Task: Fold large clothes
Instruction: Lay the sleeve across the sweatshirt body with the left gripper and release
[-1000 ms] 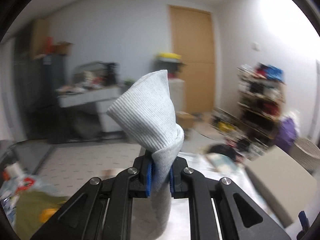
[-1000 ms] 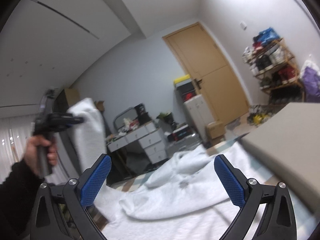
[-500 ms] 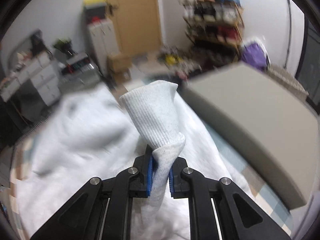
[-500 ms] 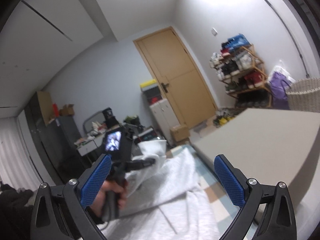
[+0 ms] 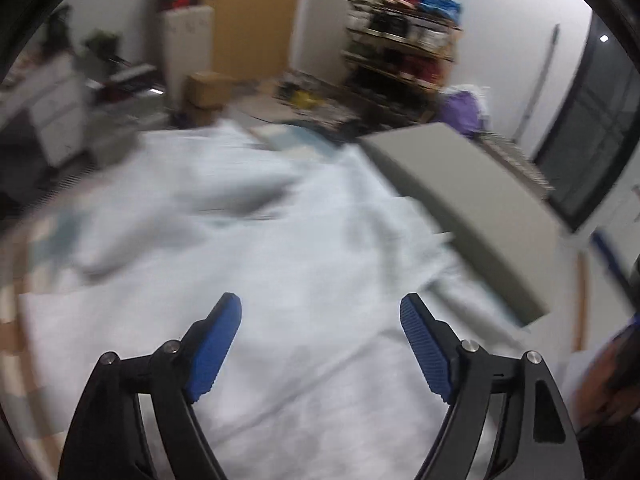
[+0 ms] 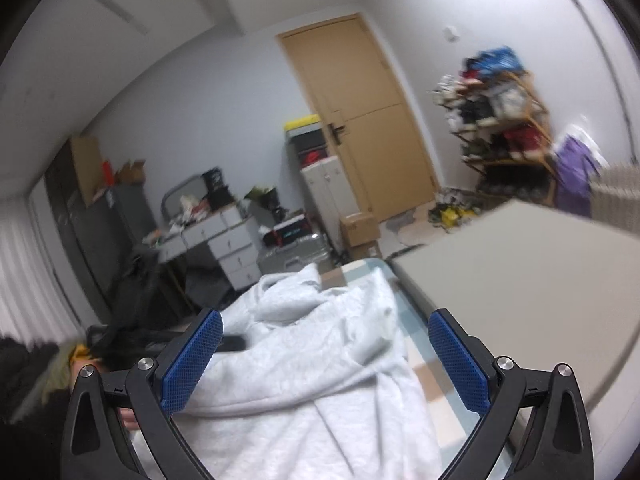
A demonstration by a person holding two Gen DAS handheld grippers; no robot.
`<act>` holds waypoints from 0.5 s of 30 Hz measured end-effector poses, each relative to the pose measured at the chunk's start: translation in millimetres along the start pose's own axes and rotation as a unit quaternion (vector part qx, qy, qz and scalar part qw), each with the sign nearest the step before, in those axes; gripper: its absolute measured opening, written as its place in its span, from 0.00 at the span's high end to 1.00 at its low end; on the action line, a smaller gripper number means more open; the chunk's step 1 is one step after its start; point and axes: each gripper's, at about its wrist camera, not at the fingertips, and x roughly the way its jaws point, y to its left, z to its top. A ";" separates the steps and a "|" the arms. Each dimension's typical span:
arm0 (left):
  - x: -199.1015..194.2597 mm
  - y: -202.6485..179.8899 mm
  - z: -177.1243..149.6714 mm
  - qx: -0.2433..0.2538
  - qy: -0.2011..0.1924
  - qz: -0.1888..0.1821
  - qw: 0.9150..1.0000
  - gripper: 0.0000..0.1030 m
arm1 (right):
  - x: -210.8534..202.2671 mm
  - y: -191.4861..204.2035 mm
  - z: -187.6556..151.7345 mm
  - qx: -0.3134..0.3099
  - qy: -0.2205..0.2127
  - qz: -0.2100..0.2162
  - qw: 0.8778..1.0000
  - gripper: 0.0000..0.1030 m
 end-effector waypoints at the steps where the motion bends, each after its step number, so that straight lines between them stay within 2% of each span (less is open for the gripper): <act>1: -1.7 15.2 -10.1 0.001 0.001 0.045 0.999 0.24 | 7.5 9.0 7.4 -0.017 0.007 0.011 1.000 0.00; 3: 7.8 44.8 -24.7 -0.021 0.012 0.080 0.997 0.24 | 29.5 33.4 26.8 -0.061 0.025 0.035 0.997 0.00; 4: 15.1 58.8 -32.8 -0.035 0.028 0.081 0.996 0.24 | 43.4 43.6 33.8 -0.079 0.034 0.047 0.995 0.00; 6: 30.5 79.6 -44.5 -0.067 0.059 0.063 0.994 0.24 | 81.5 64.8 41.2 -0.122 0.078 0.059 0.988 0.00; 8: 42.5 93.0 -56.5 -0.091 0.070 0.046 0.992 0.24 | 131.9 79.4 35.4 -0.153 0.147 0.061 0.975 0.00; 11: 54.2 96.2 -63.3 -0.099 0.080 0.052 0.991 0.25 | 201.9 84.0 6.0 -0.154 0.242 0.039 0.957 0.01; 13: 70.5 90.3 -66.1 -0.084 0.088 0.067 0.990 0.25 | 252.7 80.5 -27.4 -0.164 0.314 -0.004 0.935 0.03; 14: 59.2 91.3 -73.5 -0.079 0.084 0.070 0.991 0.24 | 270.2 77.7 -43.3 -0.174 0.339 -0.023 0.924 0.11; 15: 59.7 87.5 -73.3 -0.072 0.081 0.073 0.991 0.24 | 284.2 74.5 -59.5 -0.190 0.359 -0.042 0.913 0.14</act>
